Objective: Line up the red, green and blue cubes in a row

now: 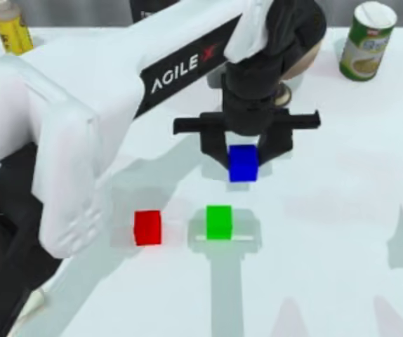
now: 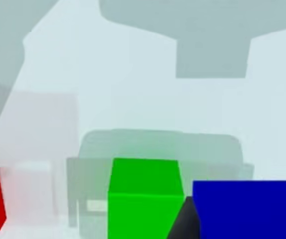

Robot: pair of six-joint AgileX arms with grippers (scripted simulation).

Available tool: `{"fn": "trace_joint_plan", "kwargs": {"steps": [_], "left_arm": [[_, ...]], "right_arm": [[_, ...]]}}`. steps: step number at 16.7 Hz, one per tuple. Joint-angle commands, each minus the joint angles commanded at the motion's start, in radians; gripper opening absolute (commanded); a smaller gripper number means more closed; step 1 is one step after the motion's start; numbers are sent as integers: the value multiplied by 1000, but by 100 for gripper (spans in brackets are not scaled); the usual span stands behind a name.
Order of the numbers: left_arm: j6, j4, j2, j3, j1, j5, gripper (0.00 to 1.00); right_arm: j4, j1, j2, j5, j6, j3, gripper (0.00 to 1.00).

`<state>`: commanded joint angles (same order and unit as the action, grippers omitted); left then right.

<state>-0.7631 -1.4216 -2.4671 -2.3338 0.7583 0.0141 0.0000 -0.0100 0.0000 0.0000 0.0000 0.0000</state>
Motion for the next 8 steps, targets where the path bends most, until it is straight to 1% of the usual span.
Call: {"fn": "trace_joint_plan", "kwargs": {"steps": [4,6,8], "left_arm": [[-89,-90,-84,-183,103,0,0],[-107,-109,-100,-216,124,0,0],[-108,-110,-101,-217,126,0,0]], "right_arm": [[0,0,0,0,0,0,100],[0,0,0,0,0,0,100],[0,0,0,0,0,0,100]]}}
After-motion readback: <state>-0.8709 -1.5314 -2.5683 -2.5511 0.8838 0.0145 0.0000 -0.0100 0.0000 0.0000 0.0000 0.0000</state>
